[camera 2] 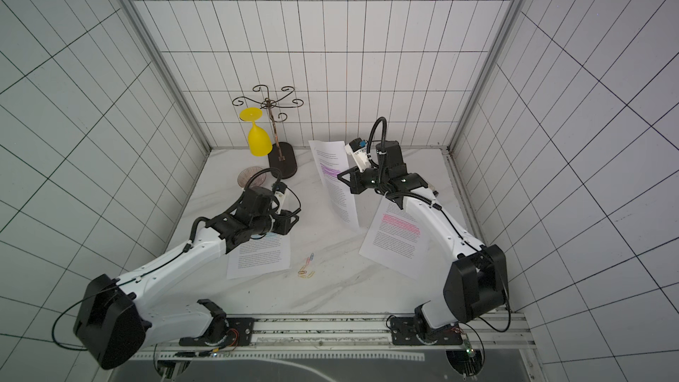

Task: Unclip the paperclips from the documents
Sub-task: Place the paper clip at the center of the board, then place the document at the center of the board.

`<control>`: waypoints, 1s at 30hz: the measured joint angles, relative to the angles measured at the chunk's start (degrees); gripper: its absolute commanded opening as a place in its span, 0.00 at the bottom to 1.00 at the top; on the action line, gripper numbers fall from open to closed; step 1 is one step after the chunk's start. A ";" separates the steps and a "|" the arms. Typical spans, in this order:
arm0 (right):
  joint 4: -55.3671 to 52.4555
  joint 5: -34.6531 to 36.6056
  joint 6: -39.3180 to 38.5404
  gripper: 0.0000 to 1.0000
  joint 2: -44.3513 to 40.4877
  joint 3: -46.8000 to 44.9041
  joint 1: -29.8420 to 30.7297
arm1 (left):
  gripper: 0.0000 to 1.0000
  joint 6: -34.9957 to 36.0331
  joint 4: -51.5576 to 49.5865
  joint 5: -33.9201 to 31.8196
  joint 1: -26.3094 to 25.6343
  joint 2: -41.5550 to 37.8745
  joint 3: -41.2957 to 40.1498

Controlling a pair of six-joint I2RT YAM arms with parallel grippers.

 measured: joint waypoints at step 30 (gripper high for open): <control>6.45 11.78 9.20 0.56 25.24 -0.22 -15.45 | 0.97 2.69 -5.99 2.23 37.77 15.78 2.97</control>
